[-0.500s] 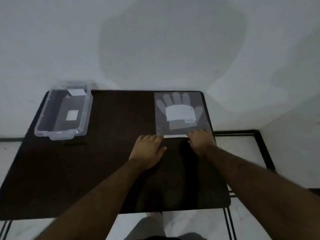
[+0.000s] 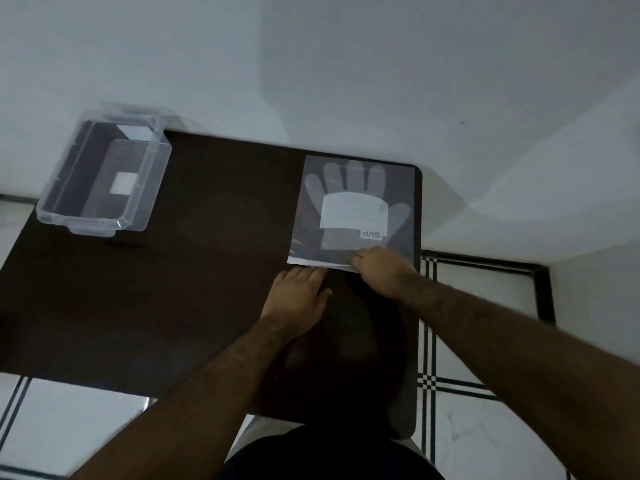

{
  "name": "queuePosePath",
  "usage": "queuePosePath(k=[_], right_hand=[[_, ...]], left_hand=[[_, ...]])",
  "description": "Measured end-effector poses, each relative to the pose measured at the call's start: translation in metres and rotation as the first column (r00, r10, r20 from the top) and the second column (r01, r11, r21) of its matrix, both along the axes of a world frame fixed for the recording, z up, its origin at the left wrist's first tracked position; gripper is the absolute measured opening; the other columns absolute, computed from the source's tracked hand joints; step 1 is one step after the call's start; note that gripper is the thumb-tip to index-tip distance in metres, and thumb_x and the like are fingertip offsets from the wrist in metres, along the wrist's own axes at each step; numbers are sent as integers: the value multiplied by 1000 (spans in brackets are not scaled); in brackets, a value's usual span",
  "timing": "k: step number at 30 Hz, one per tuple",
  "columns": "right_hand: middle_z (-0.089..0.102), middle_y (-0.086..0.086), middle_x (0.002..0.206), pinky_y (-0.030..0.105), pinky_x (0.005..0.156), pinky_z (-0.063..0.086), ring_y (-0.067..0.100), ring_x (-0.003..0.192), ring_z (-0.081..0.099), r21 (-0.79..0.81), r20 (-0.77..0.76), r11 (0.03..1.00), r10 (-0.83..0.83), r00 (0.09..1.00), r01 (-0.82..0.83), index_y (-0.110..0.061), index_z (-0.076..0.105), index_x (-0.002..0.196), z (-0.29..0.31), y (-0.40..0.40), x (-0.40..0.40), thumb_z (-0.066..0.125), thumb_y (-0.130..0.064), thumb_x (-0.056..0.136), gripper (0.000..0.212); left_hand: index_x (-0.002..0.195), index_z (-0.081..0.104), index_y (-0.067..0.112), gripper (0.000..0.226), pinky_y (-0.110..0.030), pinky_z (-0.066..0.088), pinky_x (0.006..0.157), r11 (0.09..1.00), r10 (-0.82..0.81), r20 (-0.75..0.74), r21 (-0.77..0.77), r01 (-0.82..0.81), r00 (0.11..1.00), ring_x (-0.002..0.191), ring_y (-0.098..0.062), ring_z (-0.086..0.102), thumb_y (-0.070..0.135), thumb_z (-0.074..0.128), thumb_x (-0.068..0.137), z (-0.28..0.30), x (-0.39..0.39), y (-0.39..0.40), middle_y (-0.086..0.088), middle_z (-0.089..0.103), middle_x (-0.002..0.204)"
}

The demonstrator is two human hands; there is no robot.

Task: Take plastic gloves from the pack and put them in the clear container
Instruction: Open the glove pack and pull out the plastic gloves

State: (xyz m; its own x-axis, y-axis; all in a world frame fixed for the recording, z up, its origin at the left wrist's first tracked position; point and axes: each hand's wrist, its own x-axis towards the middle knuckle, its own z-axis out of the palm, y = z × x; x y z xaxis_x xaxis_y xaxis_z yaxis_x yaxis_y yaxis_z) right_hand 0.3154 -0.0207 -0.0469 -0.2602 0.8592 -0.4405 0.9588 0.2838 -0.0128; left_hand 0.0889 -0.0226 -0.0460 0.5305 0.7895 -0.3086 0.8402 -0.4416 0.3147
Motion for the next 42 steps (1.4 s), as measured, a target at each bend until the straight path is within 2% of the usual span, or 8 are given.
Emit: queuePosePath(k=[7,13,16,20,24,28,32,42], right_hand=[[74,8,122,42,102,56,27,112,69,41,-274,989,-124,954,140,-17,72,116,-4,10,17,58,-25,105,20],[77,5,110,35,94,56,22,102,69,50,-522,929,-288,803,366,-16,76,110,-4,14,26,64,-21,103,15],[78,5,111,33,90,58,20,101,71,59,-595,905,-308,742,422,-14,76,116,-4,20,28,69,-18,100,18],[78,5,112,33,89,60,20,102,72,82,-619,895,-300,726,438,-15,75,118,-4,26,29,72,-20,99,20],[79,6,112,35,92,60,21,100,72,84,-623,878,-322,713,470,-13,75,120,-5,36,27,72,-20,99,22],[79,5,108,35,90,60,20,96,72,112,-622,861,-329,711,497,-13,75,118,-7,44,27,72,-18,99,20],[79,5,105,40,89,62,20,93,72,128,-621,842,-344,704,524,-14,76,115,-8,52,27,72,-17,98,18],[79,4,104,37,87,62,20,93,72,118,-636,830,-358,684,545,-13,76,113,-11,65,32,76,-17,95,19]], left_hand=[[152,55,19,48,-42,40,119,999,29,61,24,-31,998,140,-22,54,39,52,108,-3,32,-5,-2,62,151],[156,52,15,50,-42,28,128,997,-26,38,71,24,999,151,-25,46,35,47,111,-13,56,-3,-7,54,161],[161,45,15,53,-44,34,124,995,-27,-15,98,29,1000,146,-26,49,35,42,112,-19,63,2,-7,57,158],[160,47,13,52,-44,46,113,992,99,-1,78,-99,995,135,-28,58,32,42,112,-26,71,13,-8,63,149],[141,62,12,38,-41,55,101,975,216,4,52,-215,976,117,-27,67,18,49,106,-29,78,34,-9,70,132],[142,59,14,34,-40,61,84,958,284,-50,62,-280,958,106,-25,73,17,53,109,-30,77,51,-7,73,125],[125,65,17,20,-39,60,76,961,273,-135,92,-262,953,96,-25,75,17,52,109,-31,78,65,-6,76,112],[125,64,15,20,-42,58,79,990,72,-284,137,-34,956,104,-29,74,18,50,110,-24,88,89,-8,74,118]])
